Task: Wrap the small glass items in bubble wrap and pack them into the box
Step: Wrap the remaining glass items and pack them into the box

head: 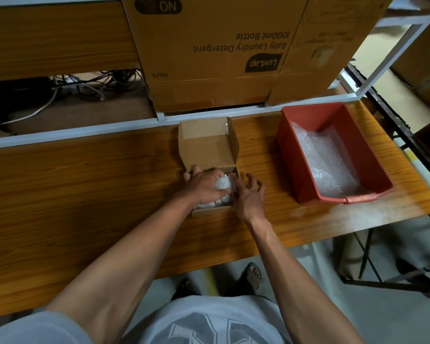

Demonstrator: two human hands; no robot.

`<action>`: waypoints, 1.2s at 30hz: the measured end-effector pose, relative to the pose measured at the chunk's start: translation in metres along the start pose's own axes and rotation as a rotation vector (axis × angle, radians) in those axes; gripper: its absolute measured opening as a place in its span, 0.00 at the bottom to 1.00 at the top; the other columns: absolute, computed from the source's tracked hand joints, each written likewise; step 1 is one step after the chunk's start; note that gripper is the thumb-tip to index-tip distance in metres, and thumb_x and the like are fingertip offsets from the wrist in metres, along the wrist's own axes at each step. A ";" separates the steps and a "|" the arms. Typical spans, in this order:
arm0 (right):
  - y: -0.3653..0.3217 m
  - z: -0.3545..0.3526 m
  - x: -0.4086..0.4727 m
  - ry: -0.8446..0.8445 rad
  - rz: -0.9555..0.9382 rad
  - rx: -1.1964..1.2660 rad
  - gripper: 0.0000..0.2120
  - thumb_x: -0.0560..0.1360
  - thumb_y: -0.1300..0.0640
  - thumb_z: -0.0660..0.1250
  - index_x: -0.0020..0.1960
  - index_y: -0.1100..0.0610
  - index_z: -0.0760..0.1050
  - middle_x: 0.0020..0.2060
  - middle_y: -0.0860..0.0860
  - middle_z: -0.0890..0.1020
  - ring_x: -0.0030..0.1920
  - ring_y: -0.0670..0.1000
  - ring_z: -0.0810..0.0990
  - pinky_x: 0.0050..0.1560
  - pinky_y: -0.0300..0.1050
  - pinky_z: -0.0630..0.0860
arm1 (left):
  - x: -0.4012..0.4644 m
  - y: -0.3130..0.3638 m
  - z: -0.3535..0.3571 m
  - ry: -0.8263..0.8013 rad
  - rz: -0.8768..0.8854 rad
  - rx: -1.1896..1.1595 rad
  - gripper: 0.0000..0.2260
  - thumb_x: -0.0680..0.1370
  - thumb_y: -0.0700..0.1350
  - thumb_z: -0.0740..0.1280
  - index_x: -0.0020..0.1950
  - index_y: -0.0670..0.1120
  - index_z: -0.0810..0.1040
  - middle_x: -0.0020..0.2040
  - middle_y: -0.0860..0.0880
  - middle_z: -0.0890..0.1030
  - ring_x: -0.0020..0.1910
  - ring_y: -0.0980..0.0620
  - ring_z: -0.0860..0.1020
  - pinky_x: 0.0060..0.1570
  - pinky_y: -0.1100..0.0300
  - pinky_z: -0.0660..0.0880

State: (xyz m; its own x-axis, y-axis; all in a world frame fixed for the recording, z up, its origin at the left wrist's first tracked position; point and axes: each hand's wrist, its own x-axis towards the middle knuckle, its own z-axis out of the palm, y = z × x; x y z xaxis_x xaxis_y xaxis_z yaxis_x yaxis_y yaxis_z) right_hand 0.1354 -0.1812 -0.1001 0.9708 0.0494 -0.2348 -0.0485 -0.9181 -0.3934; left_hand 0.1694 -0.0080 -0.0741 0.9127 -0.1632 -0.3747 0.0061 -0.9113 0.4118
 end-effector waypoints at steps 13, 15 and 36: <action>-0.004 0.002 -0.003 0.023 -0.012 -0.113 0.24 0.85 0.39 0.57 0.80 0.45 0.66 0.80 0.59 0.61 0.77 0.68 0.59 0.71 0.64 0.68 | -0.037 -0.015 0.004 0.170 0.046 0.381 0.29 0.81 0.68 0.57 0.78 0.55 0.73 0.78 0.58 0.71 0.70 0.46 0.63 0.55 0.46 0.58; -0.003 0.002 -0.001 0.017 -0.018 -0.139 0.24 0.85 0.38 0.57 0.79 0.44 0.67 0.81 0.59 0.60 0.77 0.68 0.59 0.72 0.64 0.68 | -0.036 -0.012 0.004 0.142 0.064 0.449 0.30 0.82 0.68 0.55 0.77 0.53 0.73 0.79 0.56 0.71 0.71 0.45 0.62 0.55 0.45 0.58; -0.005 -0.026 -0.023 0.121 -0.021 0.015 0.16 0.86 0.55 0.59 0.70 0.60 0.77 0.79 0.58 0.66 0.79 0.65 0.59 0.76 0.64 0.64 | -0.072 -0.036 -0.009 0.179 0.051 0.489 0.16 0.82 0.55 0.62 0.62 0.50 0.82 0.68 0.56 0.78 0.71 0.45 0.63 0.65 0.40 0.61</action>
State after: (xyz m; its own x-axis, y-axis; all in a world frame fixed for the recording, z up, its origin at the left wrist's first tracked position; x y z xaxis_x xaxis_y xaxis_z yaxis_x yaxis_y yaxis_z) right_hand 0.1190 -0.1876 -0.0693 0.9929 0.0195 -0.1177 -0.0308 -0.9115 -0.4102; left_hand 0.1070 0.0397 -0.0549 0.9625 -0.1843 -0.1990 -0.1932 -0.9808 -0.0261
